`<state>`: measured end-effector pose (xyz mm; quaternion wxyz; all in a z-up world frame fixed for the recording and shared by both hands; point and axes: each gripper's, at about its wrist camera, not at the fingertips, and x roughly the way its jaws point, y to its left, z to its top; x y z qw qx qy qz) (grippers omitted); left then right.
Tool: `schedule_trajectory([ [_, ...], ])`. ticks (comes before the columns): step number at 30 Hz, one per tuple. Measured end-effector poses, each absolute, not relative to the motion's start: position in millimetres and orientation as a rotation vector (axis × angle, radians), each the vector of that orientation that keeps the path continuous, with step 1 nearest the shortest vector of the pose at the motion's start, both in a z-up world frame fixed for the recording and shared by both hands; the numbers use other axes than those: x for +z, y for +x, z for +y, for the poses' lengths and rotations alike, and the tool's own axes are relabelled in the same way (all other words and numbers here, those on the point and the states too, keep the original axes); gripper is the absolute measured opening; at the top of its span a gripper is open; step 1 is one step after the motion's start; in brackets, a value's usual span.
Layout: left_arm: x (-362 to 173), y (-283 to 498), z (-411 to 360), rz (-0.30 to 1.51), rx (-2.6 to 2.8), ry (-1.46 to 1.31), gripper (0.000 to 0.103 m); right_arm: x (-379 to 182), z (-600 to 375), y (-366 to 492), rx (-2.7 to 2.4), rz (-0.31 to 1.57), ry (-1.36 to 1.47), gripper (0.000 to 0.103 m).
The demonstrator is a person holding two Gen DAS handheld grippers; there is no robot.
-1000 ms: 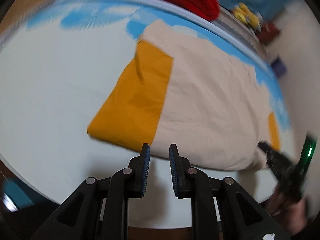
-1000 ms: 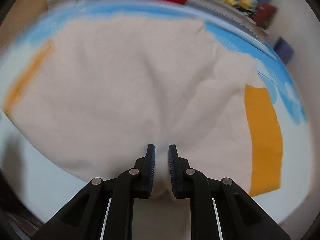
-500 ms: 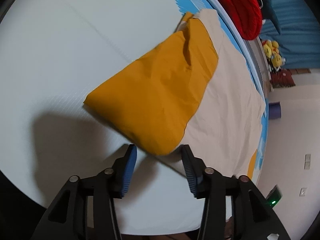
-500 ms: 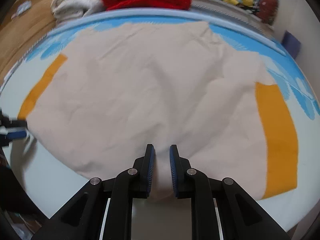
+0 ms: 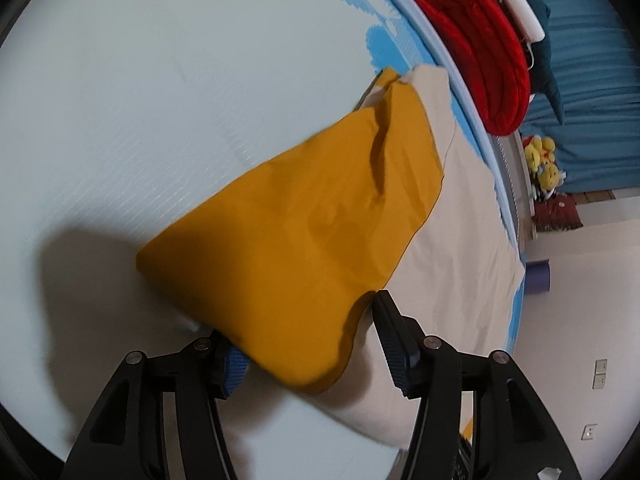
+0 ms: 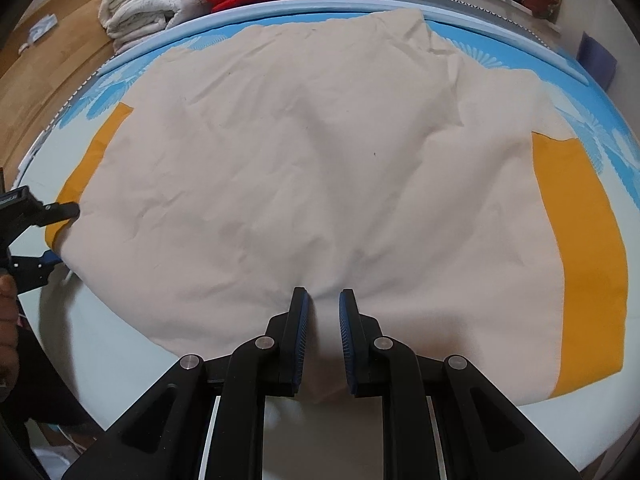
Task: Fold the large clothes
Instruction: 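Grasp the orange jacket edge with the left gripper and lift it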
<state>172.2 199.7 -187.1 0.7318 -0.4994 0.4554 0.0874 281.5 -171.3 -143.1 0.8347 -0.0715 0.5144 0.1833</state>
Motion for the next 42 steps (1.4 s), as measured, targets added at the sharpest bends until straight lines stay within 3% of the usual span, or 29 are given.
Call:
schedule_trajectory([
  [6,-188.1,180.3,194.2,0.948,0.235,-1.112,0.044,-142.4,-175.0,279.7,0.399,1.096,-0.138,0.017],
  [11,-178.1,181.0,193.4,0.932,0.204,-1.119,0.012,-141.2,-175.7,278.8,0.391,1.097,-0.133,0.017],
  [19,-104.5,180.2,188.6,0.878,0.145,-0.923,0.007,-108.6,-165.3,267.7,0.323,1.015,-0.083,0.017],
  [27,-8.9,134.8,198.6,0.839,0.099,-0.554,0.006,-70.4,-118.9,213.5,0.335,0.902,-0.019,0.017],
  [33,-20.8,115.8,186.2,0.838,0.057,-0.415,0.005,-136.4,-70.1,220.6,0.543,1.187,-0.109,0.018],
  [36,-17.4,118.2,177.0,0.818,0.031,-0.442,0.005,-101.8,-94.0,233.3,0.54,1.17,-0.027,0.018],
  [39,-6.5,122.9,154.9,0.786,-0.007,-0.373,0.005,-42.7,-128.9,240.7,0.543,1.02,-0.07,0.02],
  [41,-4.1,126.7,137.5,0.786,-0.04,-0.338,0.005,-5.8,-160.3,244.1,0.511,0.904,-0.138,0.025],
  [42,-3.6,129.4,125.5,0.788,-0.062,-0.311,0.005,9.9,-179.6,244.4,0.481,0.845,-0.181,0.034],
])
